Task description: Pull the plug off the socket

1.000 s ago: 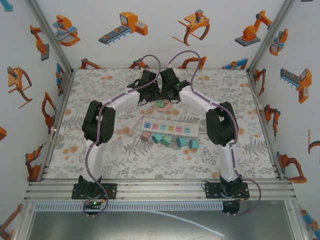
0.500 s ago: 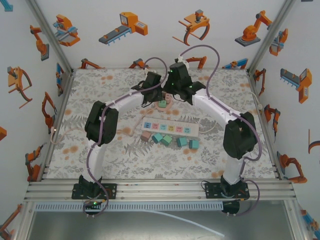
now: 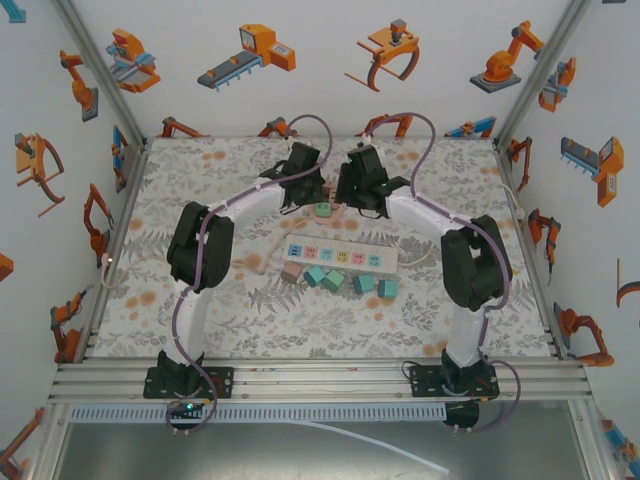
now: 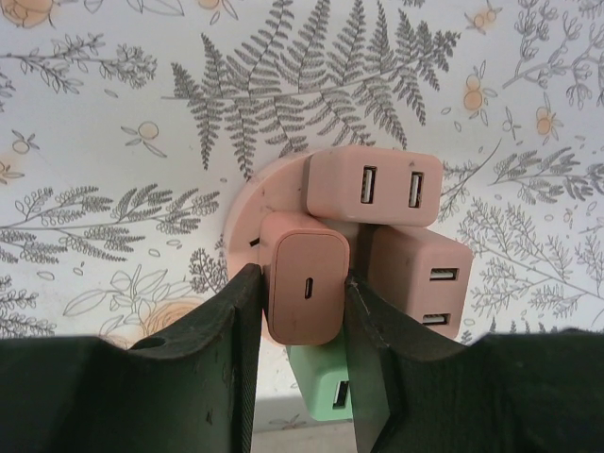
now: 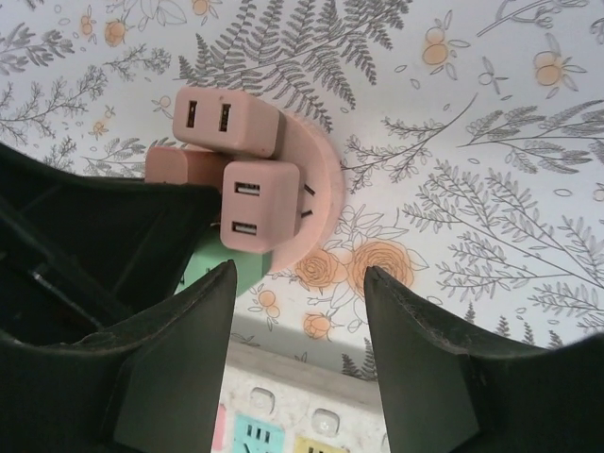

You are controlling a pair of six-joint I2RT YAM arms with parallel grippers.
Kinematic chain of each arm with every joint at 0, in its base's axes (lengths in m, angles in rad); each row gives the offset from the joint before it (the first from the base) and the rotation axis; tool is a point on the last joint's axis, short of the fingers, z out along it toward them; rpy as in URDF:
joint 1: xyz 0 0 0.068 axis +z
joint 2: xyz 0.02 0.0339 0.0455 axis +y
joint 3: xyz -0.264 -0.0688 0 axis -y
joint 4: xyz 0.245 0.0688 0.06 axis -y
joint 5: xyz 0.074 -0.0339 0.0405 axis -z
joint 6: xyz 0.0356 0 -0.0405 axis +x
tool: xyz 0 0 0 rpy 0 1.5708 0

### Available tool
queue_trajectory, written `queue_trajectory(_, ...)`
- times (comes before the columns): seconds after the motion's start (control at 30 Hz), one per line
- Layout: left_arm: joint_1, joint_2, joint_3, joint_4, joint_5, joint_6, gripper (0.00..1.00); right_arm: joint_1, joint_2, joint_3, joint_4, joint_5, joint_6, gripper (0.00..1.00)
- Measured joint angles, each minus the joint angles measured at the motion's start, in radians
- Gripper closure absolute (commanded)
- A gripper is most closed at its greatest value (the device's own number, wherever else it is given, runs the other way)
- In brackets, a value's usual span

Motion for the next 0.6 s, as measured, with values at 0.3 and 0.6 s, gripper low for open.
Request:
queue_trajectory(0.3,0.006,-0.024,-0.001,-0.089,0.034,-0.018,0.5,0.002,0.132,0.187,-0.041,-0.031,0.014,0.49)
queue_trajectory(0.6,0.053,-0.133,-0.051,-0.09,0.08,-0.055,0.46,0.059,0.184,0.321,-0.252,0.107,0.035,0.47)
